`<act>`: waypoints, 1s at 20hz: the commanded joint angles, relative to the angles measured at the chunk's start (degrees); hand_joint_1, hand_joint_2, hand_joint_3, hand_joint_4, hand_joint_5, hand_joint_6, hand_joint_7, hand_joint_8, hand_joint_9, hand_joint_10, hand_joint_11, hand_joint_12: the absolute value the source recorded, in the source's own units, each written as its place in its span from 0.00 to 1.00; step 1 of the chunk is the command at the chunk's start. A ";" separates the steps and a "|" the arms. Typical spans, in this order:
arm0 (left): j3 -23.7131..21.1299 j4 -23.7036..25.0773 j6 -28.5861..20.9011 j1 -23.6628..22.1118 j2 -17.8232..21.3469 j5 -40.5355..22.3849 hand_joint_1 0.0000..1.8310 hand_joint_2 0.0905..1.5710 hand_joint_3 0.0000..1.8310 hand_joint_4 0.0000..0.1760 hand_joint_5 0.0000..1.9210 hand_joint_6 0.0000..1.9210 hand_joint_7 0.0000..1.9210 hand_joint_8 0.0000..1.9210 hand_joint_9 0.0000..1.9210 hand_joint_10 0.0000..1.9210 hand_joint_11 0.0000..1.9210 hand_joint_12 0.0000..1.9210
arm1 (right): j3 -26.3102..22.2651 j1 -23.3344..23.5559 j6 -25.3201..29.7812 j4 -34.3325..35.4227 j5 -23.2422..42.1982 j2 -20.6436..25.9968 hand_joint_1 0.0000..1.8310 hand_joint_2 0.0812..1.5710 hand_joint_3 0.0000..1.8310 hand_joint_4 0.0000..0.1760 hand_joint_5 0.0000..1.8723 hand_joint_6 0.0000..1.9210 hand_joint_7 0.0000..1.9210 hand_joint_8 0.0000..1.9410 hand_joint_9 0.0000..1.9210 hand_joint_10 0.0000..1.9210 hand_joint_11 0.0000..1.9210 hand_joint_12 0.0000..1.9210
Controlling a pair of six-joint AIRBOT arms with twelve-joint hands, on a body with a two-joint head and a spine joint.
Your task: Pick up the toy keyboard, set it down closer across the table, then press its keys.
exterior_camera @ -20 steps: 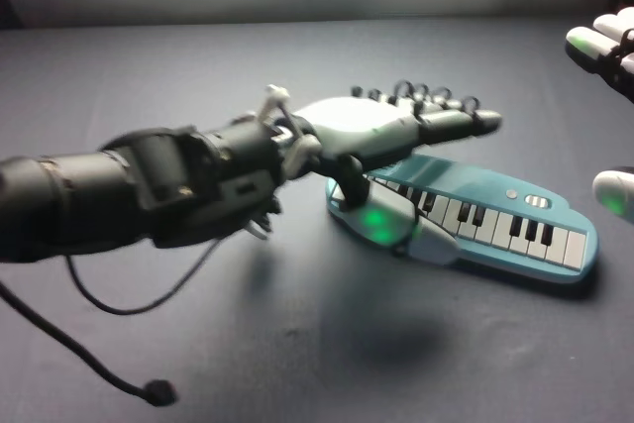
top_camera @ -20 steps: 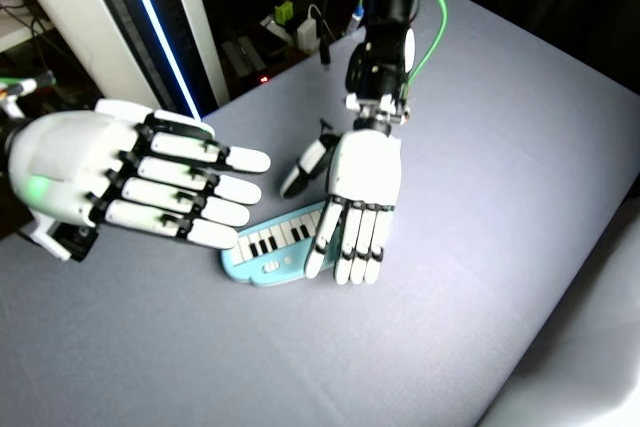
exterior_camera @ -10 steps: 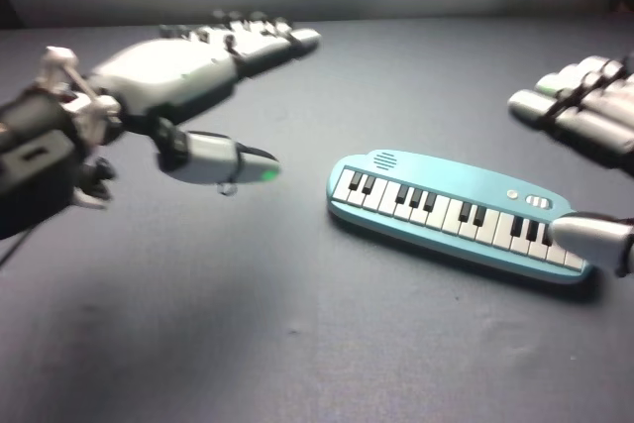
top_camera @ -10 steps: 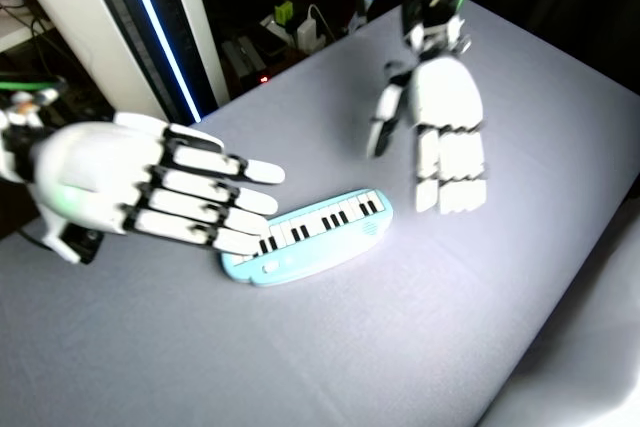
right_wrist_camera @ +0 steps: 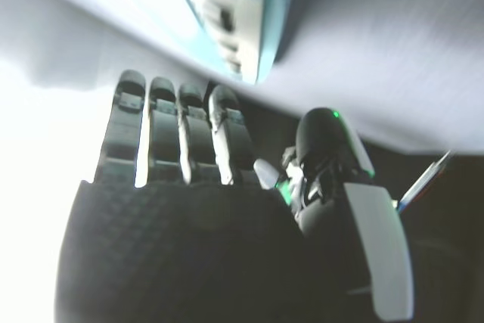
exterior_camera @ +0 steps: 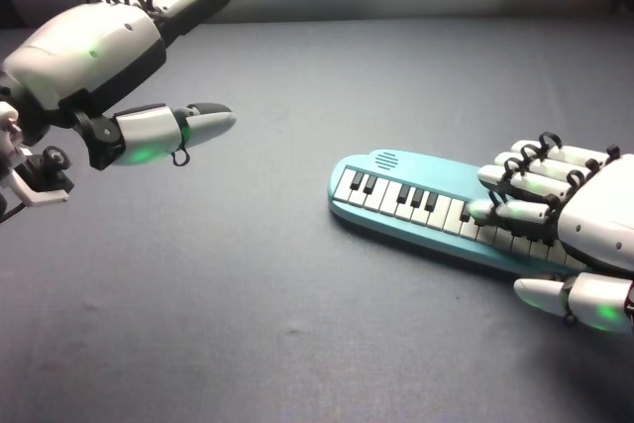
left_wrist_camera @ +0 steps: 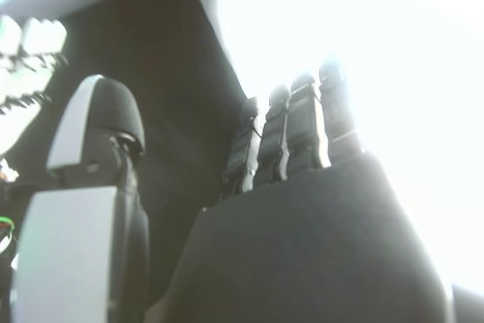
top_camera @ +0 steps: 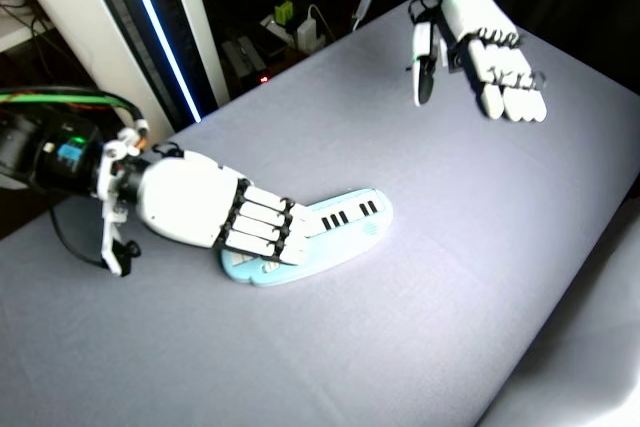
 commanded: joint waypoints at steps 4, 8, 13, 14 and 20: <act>-0.40 -1.15 0.13 0.37 0.76 -9.25 0.43 0.81 0.01 0.13 0.00 0.00 0.00 0.00 0.00 0.00 0.00 0.00 | -0.29 0.64 -0.22 0.29 6.84 0.28 0.04 0.88 0.00 0.00 0.15 0.00 0.00 0.00 0.00 0.00 0.00 0.00; -0.84 -2.27 0.38 1.38 1.20 -10.45 0.44 0.81 0.00 0.09 0.00 0.00 0.00 0.00 0.00 0.00 0.00 0.00 | -2.24 0.61 -0.21 0.91 10.47 2.82 0.05 0.87 0.00 0.03 0.00 0.00 0.00 0.00 0.00 0.00 0.00 0.00; -1.04 -2.64 0.42 1.95 1.37 -10.57 0.46 0.80 0.00 0.07 0.00 0.00 0.00 0.00 0.00 0.00 0.00 0.00 | -3.20 -1.18 -0.21 1.48 9.89 4.05 0.04 0.89 0.00 0.00 0.00 0.00 0.00 0.00 0.00 0.00 0.00 0.00; -1.05 -2.64 0.42 1.95 1.37 -10.56 0.46 0.80 0.00 0.10 0.00 0.00 0.00 0.00 0.00 0.00 0.00 0.00 | -2.92 -1.70 -0.21 1.82 8.93 3.77 0.02 0.89 0.00 0.00 0.00 0.00 0.00 0.00 0.00 0.00 0.00 0.00; -1.21 -2.65 0.41 2.05 1.36 -10.91 0.44 0.80 0.00 0.12 0.00 0.00 0.00 0.00 0.00 0.00 0.00 0.00 | -1.40 -2.97 -0.21 2.79 5.73 2.19 0.01 0.88 0.00 0.00 0.22 0.03 0.00 0.00 0.00 0.00 0.00 0.00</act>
